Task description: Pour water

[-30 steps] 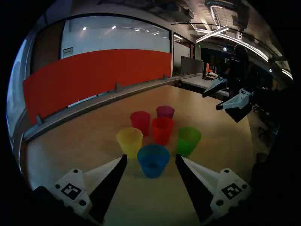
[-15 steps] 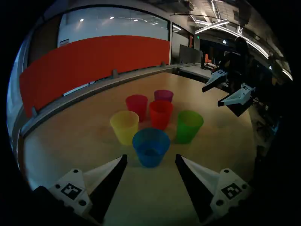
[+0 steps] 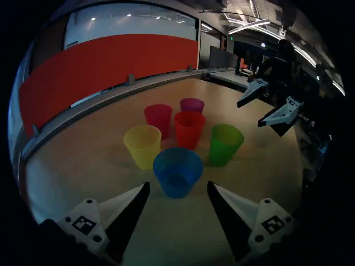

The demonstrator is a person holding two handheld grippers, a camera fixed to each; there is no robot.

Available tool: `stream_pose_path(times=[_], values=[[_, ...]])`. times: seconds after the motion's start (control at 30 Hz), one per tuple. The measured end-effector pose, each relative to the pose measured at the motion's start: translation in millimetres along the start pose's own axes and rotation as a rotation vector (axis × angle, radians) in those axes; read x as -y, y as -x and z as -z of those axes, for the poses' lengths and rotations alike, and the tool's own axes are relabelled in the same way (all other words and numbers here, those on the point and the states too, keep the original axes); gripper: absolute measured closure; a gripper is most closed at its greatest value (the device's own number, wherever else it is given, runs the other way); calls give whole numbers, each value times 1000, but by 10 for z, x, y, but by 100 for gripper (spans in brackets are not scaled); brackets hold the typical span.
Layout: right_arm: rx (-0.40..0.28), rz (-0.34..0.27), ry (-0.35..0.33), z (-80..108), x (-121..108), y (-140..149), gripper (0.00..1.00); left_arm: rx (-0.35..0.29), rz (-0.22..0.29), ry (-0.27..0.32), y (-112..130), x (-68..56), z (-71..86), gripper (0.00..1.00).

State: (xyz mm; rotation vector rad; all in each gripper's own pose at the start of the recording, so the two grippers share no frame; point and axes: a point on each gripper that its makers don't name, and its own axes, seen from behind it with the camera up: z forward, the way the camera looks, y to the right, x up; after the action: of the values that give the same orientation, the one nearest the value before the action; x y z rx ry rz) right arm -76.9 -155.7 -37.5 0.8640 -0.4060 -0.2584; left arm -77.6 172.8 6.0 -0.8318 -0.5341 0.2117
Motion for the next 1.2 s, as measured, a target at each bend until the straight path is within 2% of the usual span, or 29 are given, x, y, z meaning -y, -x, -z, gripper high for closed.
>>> stream_pose_path(times=[0.7, 1.2], values=[[6, -2, -14, -97, -21, -14, 0, 42, -26, 28, -62, 5, -380, 4], [-1, -6, -8, -94, -61, -3, 0, 48, -36, 28, -62, 19, -474, 4]])
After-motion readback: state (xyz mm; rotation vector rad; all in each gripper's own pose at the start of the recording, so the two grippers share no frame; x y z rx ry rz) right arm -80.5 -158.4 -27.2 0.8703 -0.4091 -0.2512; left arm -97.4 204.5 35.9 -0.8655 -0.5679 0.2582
